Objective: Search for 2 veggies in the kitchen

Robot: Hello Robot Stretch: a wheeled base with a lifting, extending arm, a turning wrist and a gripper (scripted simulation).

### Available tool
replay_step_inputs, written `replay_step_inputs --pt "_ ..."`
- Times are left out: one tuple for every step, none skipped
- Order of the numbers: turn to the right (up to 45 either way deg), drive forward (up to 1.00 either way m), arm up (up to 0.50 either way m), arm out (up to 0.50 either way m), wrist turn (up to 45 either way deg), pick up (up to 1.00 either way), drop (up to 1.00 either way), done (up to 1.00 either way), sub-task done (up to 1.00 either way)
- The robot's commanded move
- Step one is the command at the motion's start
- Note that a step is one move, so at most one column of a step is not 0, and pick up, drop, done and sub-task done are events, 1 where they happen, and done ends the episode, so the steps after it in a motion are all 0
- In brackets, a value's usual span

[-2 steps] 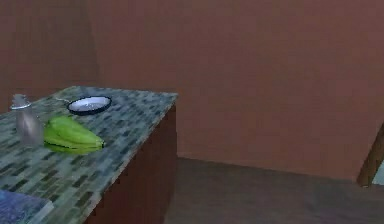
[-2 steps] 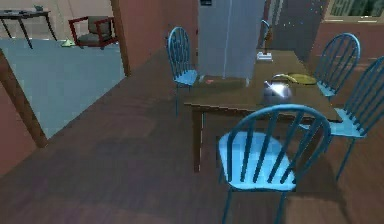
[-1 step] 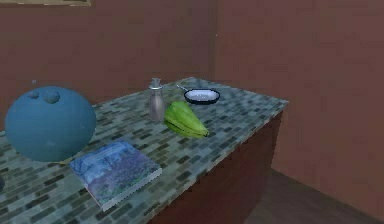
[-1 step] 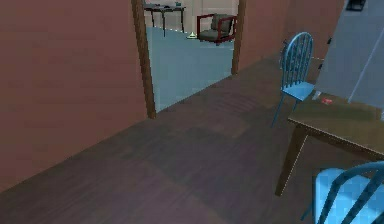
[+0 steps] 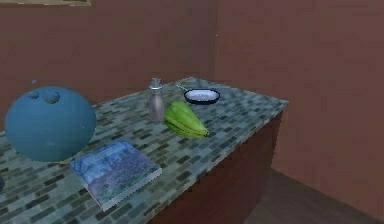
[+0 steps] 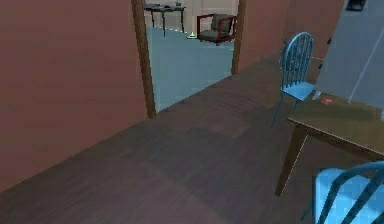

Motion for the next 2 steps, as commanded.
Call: replay_step_inputs --pt "45.0 0.00 0.00 0.00 0.0 0.00 0.00 0.00 0.00" --pt "45.0 0.00 0.00 0.00 0.0 0.00 0.00 0.00 0.00"
